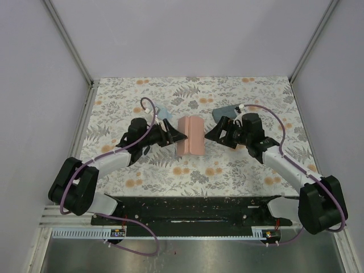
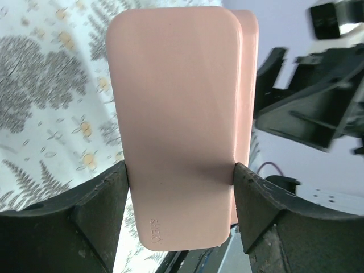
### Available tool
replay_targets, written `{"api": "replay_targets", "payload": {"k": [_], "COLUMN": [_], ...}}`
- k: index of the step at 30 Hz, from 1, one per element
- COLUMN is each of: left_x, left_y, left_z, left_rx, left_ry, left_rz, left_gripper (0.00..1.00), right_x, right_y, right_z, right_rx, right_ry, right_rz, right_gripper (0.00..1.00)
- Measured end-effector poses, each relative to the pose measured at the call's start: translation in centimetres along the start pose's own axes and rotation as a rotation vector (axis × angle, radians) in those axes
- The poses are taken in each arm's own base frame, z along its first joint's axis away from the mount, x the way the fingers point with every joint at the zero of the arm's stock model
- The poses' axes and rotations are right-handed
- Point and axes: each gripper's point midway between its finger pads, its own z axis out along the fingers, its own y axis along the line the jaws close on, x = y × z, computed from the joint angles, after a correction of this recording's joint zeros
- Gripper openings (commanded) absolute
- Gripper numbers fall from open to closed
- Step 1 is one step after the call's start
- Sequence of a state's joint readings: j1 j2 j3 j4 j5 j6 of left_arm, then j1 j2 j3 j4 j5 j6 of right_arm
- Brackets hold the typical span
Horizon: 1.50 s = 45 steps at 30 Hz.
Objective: Organize the sunglasses
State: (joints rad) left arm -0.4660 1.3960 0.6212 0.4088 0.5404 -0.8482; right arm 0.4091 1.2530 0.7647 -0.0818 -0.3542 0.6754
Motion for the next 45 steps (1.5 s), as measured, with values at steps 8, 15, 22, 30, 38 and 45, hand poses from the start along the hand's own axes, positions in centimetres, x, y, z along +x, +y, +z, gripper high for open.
{"api": "replay_targets", "payload": {"k": [8, 15, 22, 30, 38, 45], "left_x": [-2.8, -2.9, -3.0, -2.6, -2.5, -7.2], "left_y": [-5.1, -7.7, -8.5, -7.6, -6.4, -0.7], "left_z": [-1.4, -2.7, -3.3, -3.0, -3.5, -7.1], "left_rx": [0.246, 0.33, 0.352, 0.318, 0.261, -0.081], "left_ry": [-0.046, -0.031, -0.035, -0.023, -0.02, -0.196], "left_rz": [-0.055, -0.057, -0.044, -0.042, -0.04, 0.011], "left_gripper": [0.34, 0.34, 0.34, 0.68, 0.99, 0.99], "right_x": [1.6, 1.0, 0.5, 0.2, 0.5, -0.7], "right_y": [3.3, 7.7, 9.4, 10.2, 9.4, 6.6], "right_z": [-1.6, -3.4, -4.4, -5.3, -4.4, -1.1], "right_rx": [-0.378, -0.679, -0.81, -0.852, -0.802, -0.523], "right_ry": [0.045, 0.061, 0.073, 0.073, 0.091, 0.073], "right_rz": [0.087, 0.089, 0.105, 0.115, 0.127, 0.125], "right_gripper": [0.8, 0.69, 0.39, 0.07, 0.0, 0.0]}}
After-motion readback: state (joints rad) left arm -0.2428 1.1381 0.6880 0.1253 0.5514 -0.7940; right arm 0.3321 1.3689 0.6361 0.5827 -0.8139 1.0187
